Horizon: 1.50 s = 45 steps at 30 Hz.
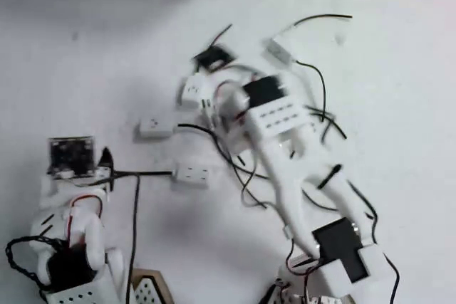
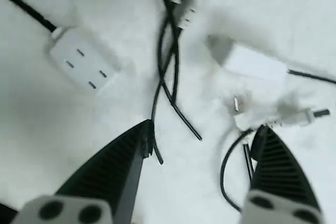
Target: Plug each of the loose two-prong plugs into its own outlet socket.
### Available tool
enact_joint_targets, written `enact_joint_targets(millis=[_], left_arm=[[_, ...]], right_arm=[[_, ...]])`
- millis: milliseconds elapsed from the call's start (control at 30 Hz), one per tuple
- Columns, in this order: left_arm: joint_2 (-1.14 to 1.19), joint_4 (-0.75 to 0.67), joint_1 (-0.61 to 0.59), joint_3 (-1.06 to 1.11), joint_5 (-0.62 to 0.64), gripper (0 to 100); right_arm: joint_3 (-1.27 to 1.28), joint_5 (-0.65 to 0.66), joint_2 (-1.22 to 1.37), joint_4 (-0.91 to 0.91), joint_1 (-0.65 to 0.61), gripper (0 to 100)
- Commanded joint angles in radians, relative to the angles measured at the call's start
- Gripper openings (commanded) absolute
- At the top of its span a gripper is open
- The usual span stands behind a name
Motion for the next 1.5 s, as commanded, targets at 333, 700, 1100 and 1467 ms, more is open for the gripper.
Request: enact_joint_targets(millis=[333,700,1100,1467], left_arm=[[0.384,0.095,0.262,-0.339,-0.288,19],[0.895,0.089,0.444,-0.477,-0.733,32],[1.293,-0.083,0.638,-0.545,-0.816,32],[1.725,-0.089,0.677,-0.819,-0.824,32]], right_arm=[[0.002,-0.02,-0.053,0.019,0.265,25.0],[0.137,0.06,-0.053,-0.122,0.377,24.9],[0.137,0.064,-0.053,-0.128,0.381,24.9],[0.138,0.064,-0.053,-0.128,0.381,24.9]])
